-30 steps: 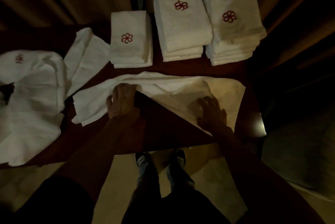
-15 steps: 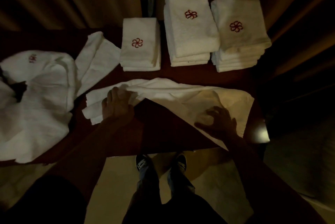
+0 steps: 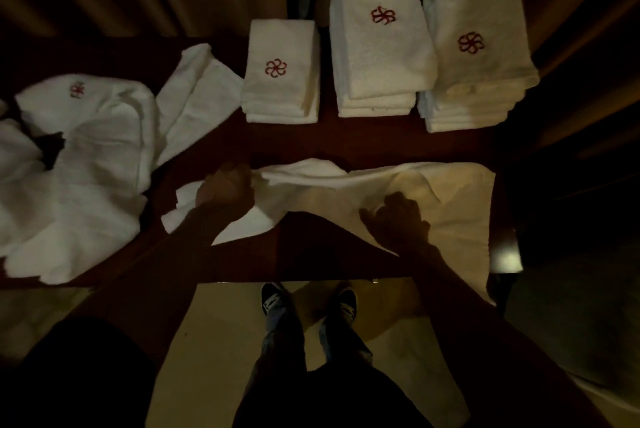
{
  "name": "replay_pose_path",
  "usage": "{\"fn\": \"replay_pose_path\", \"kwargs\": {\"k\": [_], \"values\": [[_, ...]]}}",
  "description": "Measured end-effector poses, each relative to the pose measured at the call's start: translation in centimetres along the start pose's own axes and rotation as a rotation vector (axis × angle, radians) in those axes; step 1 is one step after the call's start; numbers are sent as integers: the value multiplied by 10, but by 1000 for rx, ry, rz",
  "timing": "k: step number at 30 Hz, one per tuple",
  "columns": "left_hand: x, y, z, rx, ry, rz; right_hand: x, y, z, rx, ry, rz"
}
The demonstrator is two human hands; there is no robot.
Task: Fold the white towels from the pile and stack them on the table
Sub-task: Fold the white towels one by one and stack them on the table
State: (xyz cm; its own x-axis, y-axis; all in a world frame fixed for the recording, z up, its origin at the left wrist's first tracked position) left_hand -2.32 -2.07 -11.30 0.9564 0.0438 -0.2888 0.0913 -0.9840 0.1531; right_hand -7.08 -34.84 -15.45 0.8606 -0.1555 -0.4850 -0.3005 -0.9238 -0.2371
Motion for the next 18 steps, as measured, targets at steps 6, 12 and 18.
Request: {"fn": "replay_pose_path", "kwargs": {"k": [6, 12, 18], "values": [[1, -2, -11, -29, 214, 19, -7, -28, -18, -18, 317, -323], [7, 4, 0, 162, 225, -30, 12, -57, -11, -65, 238, -451], [7, 10, 13, -88, 104, 26, 30, -57, 12, 16, 123, -378]]}}
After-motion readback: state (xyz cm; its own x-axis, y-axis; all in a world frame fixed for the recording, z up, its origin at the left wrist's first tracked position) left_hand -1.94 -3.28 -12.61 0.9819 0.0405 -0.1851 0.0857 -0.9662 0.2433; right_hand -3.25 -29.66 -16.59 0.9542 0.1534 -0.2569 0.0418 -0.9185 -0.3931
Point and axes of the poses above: each hand's wrist, its own x-axis towards the middle knuckle, its own z-axis out of the palm, y = z × x, the point moved 4 cm from there along x, towards the middle knuckle, and after that the axes turned 1 degree about -x, right-handed, at the moved point
